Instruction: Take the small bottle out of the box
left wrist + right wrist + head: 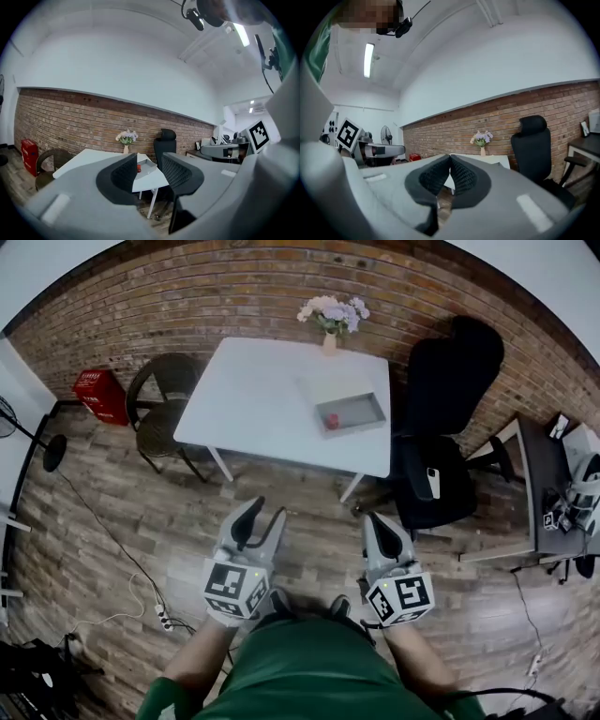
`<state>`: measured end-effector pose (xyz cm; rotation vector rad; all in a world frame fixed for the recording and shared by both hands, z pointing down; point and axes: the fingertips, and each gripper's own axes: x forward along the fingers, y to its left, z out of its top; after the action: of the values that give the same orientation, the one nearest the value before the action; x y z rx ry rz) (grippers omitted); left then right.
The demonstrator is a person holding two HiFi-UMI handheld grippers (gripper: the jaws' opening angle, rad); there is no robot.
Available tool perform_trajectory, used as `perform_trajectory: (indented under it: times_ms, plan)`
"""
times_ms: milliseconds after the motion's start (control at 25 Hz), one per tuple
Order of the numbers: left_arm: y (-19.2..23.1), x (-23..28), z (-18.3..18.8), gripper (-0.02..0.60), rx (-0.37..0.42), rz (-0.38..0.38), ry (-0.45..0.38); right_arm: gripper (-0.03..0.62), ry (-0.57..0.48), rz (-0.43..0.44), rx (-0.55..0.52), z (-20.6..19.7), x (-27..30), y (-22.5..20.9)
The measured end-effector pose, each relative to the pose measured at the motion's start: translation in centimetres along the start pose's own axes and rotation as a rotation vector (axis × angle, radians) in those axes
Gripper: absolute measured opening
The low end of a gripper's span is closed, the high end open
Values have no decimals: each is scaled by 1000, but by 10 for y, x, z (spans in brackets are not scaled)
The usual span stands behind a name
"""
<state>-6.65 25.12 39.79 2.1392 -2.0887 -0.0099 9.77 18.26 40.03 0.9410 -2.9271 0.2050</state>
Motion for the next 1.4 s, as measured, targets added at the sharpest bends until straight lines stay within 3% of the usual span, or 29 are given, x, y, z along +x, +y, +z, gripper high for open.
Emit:
perform_trajectory:
  times_ms: [280, 560, 960, 1400]
  plan:
    - [44, -9, -5, 167, 8, 9, -33, 3, 48, -55, -3, -21, 25, 19]
    - [76, 8, -8, 166, -34, 23, -48, 3, 72, -82, -13, -23, 45, 11]
    - [84, 68, -1, 161, 17, 33, -6, 3, 64, -48, 46, -24, 113, -36]
    - [91, 176, -2, 158, 102, 67, 53, 3, 65, 7, 83, -13, 196, -118]
